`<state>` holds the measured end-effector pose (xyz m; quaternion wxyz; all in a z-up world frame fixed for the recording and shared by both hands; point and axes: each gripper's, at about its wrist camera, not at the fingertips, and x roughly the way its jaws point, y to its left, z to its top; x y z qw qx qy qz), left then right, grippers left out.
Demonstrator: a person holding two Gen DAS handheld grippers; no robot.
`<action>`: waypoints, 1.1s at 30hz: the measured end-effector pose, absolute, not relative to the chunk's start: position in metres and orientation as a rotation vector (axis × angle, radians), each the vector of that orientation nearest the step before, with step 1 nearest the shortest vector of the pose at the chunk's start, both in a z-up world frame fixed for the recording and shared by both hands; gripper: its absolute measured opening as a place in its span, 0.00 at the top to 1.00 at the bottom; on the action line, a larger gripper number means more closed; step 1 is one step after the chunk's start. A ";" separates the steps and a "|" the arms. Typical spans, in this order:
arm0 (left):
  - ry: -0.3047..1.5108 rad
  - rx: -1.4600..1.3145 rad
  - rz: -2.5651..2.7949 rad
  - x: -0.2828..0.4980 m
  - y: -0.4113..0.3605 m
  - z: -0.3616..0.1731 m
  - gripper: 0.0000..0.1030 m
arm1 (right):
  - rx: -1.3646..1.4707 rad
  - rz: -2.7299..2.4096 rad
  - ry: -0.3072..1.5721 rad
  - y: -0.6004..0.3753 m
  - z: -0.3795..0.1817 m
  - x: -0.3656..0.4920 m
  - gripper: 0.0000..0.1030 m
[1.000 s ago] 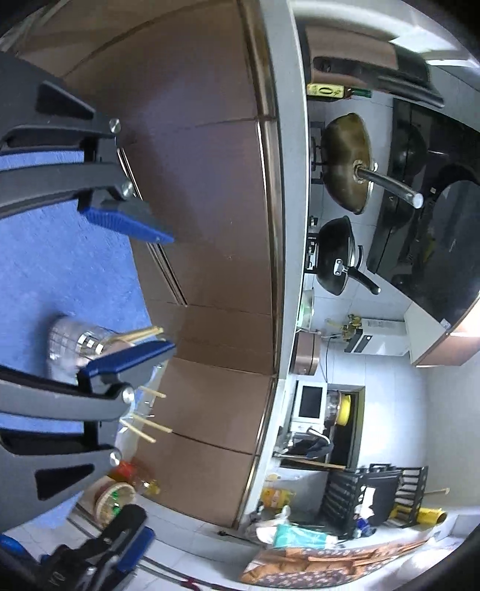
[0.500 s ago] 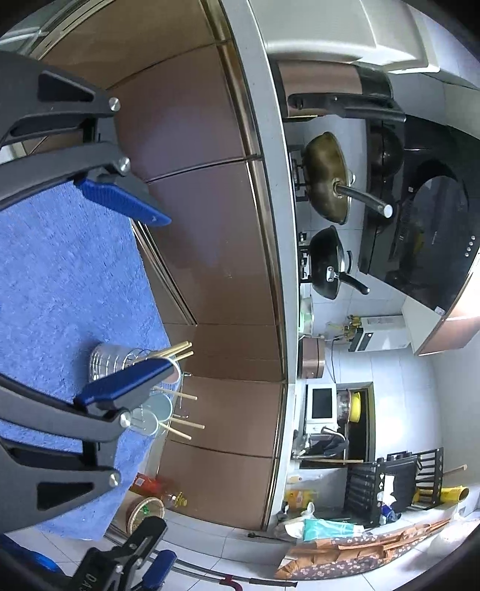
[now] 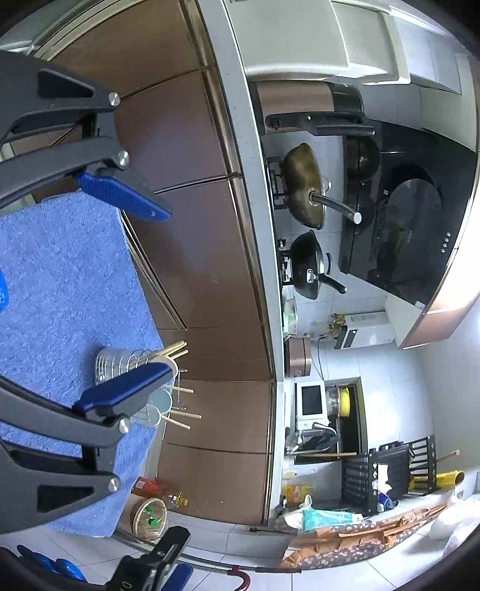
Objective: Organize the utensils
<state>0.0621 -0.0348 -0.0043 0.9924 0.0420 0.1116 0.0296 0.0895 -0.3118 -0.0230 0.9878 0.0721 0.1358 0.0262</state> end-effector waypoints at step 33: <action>0.171 0.101 0.051 0.021 -0.029 0.003 0.24 | 0.125 0.015 0.202 -0.312 -0.006 0.051 0.00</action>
